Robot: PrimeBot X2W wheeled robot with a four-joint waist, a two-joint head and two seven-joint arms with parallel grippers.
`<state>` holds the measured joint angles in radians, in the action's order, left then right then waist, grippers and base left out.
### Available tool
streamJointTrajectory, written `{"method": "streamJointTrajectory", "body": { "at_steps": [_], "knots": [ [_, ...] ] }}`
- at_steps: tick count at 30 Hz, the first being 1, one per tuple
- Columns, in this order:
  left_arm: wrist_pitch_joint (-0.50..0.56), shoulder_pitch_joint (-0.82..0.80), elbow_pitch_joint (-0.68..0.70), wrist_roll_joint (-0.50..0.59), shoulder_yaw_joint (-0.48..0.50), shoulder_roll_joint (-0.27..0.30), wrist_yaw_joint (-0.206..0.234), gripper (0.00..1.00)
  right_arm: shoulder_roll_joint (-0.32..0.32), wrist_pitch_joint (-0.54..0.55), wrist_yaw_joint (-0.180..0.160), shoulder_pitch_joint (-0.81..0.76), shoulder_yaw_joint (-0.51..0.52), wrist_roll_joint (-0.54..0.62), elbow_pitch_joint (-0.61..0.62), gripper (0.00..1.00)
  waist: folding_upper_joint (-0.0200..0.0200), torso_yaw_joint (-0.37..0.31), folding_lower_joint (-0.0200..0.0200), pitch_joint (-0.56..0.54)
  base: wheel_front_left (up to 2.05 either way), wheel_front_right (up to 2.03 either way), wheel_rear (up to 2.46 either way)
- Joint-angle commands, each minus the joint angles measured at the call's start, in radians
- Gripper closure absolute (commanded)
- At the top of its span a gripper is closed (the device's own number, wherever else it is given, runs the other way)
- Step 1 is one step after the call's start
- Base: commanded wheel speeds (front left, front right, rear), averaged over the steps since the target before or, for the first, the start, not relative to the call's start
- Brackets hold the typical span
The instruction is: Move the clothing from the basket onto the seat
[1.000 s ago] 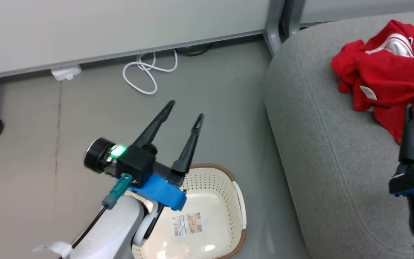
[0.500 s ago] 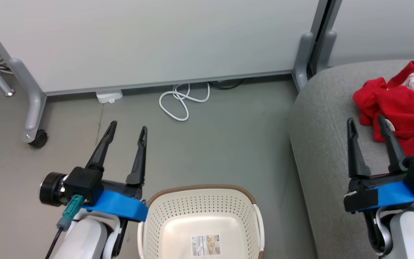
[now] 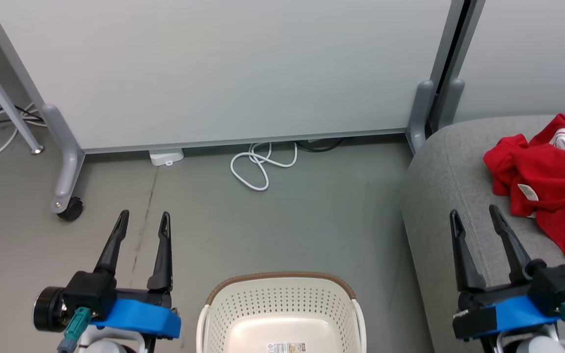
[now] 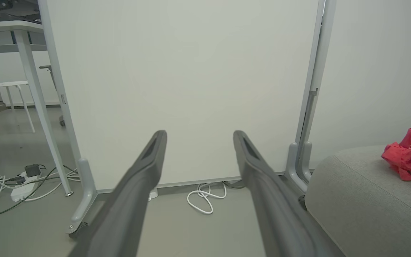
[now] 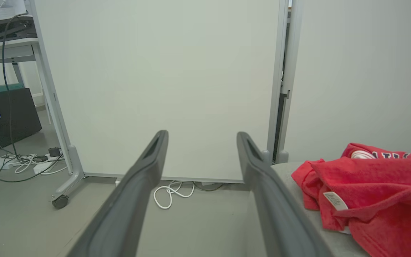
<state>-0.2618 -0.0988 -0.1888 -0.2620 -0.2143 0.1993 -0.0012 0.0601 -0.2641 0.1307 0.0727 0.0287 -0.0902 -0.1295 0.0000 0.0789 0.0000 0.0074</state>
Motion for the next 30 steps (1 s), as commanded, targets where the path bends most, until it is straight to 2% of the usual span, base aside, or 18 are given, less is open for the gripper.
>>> {"method": "streamJointTrajectory", "body": {
  "at_steps": [1, 14, 30],
  "knots": [
    [-0.005, 0.013, 0.002, 0.011, 0.009, -0.003, -0.010, 0.00, -0.005, -0.001, 0.000, -0.024, 0.000, 0.004, 0.008, 0.00, 0.0000, 0.000, 0.0000, -0.007, 0.00, 0.00, 0.00],
    [-0.005, 0.075, -0.010, 0.054, 0.076, -0.049, -0.046, 0.00, -0.010, -0.001, 0.000, -0.086, 0.008, -0.040, 0.012, 0.00, 0.0000, 0.007, 0.0000, -0.042, 0.00, 0.00, 0.00],
    [-0.005, 0.091, -0.016, 0.100, 0.124, -0.073, -0.073, 0.00, -0.010, 0.000, 0.000, -0.102, 0.024, -0.045, -0.002, 0.00, 0.0000, 0.007, 0.0000, -0.057, 0.00, 0.00, 0.00]
  ]
}}
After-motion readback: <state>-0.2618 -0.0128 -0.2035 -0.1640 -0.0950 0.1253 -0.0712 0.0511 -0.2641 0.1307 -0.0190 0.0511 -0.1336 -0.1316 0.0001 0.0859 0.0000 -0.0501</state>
